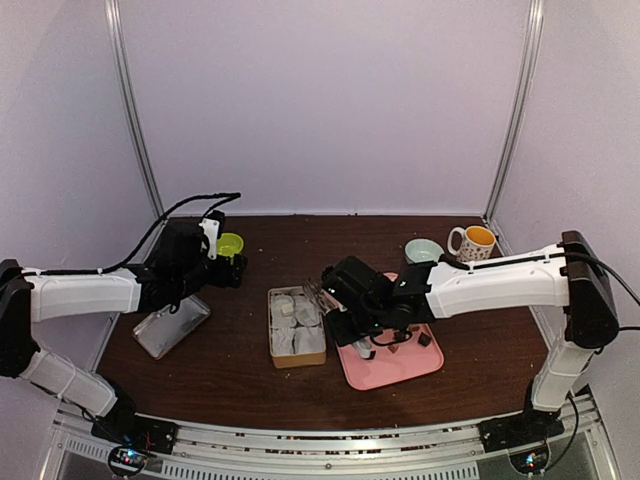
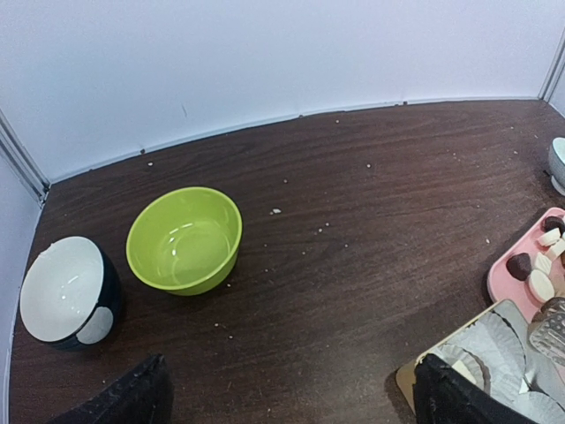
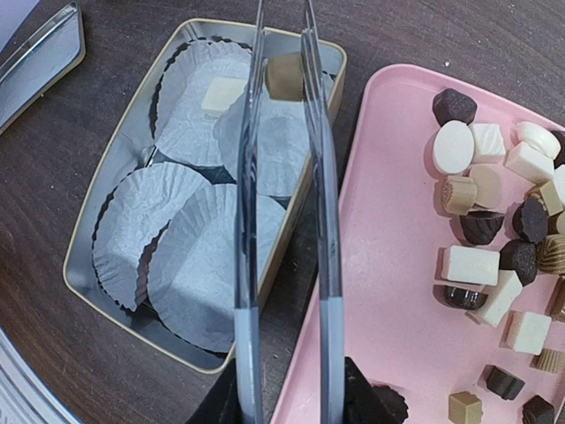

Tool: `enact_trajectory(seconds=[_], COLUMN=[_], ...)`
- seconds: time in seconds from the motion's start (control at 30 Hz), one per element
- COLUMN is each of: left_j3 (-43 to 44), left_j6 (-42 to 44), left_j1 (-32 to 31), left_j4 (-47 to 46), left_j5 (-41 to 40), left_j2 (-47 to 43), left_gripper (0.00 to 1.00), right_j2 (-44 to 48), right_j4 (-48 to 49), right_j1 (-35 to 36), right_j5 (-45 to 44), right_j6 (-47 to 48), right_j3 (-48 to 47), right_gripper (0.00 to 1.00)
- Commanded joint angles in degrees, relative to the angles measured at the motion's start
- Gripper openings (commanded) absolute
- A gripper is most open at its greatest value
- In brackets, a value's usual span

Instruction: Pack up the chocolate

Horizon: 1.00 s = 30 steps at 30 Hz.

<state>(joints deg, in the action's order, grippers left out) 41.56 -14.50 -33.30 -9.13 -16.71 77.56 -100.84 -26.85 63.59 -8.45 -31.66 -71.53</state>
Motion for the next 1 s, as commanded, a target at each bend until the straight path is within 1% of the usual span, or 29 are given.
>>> enact_trajectory(seconds=[0.0, 0.17, 0.73, 0.97], left_j3=[0.8, 0.7, 0.8, 0.7], left_j6=[-0.1, 0.0, 0.3, 0.3], left_j1=[0.4, 0.4, 0.4, 0.4], left_j4=[-2.7, -2.6, -2.5, -2.5], left_j5=[0.0, 0.0, -0.4, -0.6], left_j2=[-0.3, -0.4, -0.5, -0.6], left_gripper=[0.97, 0.97, 0.97, 0.97], right_j2=[-0.6, -0.5, 2.3, 5.3], right_j4=[0.0, -0.1, -2.0, -5.5], right_j1=[0.3, 0.3, 0.3, 0.4], right_j5=[-2.1, -2.2, -3.2, -3.1], right_j6=[0.0, 0.2, 0.4, 0.3], right_j3=[-2.1, -2.3, -2.1, -1.0], right_gripper=[0.29, 0.31, 0.31, 0.31])
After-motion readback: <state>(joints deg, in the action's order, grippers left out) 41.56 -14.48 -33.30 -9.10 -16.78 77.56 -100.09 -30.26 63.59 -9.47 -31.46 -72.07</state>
